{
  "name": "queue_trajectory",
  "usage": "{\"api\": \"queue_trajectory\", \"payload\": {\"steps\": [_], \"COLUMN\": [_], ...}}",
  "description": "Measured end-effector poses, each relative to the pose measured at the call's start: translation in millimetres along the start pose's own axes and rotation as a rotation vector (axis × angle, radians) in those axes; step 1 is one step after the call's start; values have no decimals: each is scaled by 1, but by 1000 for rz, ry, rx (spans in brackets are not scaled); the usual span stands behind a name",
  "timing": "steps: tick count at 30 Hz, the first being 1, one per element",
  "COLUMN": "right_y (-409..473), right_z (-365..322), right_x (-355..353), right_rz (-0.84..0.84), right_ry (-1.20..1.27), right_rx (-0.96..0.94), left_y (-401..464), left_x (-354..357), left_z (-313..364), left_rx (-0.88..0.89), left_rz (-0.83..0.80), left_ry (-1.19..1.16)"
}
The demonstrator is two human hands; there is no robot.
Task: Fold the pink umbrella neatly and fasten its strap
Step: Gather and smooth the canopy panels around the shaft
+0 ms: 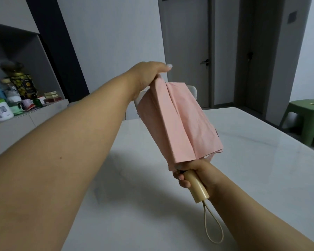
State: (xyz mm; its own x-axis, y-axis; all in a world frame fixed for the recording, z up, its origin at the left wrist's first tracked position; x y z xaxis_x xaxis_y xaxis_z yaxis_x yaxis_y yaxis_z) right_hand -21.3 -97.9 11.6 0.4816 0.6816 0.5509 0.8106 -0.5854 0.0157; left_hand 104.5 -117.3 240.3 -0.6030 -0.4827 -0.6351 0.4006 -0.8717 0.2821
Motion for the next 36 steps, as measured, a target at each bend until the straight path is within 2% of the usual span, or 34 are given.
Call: {"api": "queue_trajectory", "payload": {"steps": [2, 6, 12, 19, 22, 23, 26, 30, 33, 36], "right_y": [1, 2, 1, 2, 1, 0, 0, 1, 0, -1], "right_z": [0, -2, -1, -4, -3, -4, -4, -4, -5, -6], "right_x": [-2, -2, 1, 0, 2, 2, 1, -4, -8, -12], "right_rz": [1, -21, -67, -54, -56, -56, -27, 39, 112, 178], "right_ry": [37, 64, 97, 104, 84, 79, 55, 32, -56, -118], "right_rx": [11, -13, -6, -17, -18, -19, -22, -28, -18, -13], "left_y": [-3, -2, -9, -13, -12, -10, -8, -11, -13, -16], "left_x": [1, -6, -3, -9, -11, -12, -13, -14, -3, 8], "left_z": [2, 1, -1, 5, 4, 3, -4, -10, -13, -18], "left_rx": [-12, -11, -6, 124, 149, 150, 135, 55, 11, -2], "left_rz": [-80, -111, -212, -167, -137, -125, -32, 89, 98, 98], "left_ry": [-106, -285, -373, -482, -662, -659, -407, -198, 42, 86]}}
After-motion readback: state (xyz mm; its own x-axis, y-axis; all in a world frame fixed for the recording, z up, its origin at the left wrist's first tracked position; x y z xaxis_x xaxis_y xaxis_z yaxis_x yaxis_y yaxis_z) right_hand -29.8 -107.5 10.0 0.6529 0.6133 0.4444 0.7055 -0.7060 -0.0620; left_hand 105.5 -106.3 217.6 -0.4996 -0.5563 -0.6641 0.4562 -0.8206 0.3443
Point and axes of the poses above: each hand's wrist, its own y-axis towards the middle knuckle, its own x-axis out of the palm, z = x × y, the point moved 8 cm from there along y, towards the middle knuckle, and after that the axes turned 6 degrees about y, right-handed, at the moved point
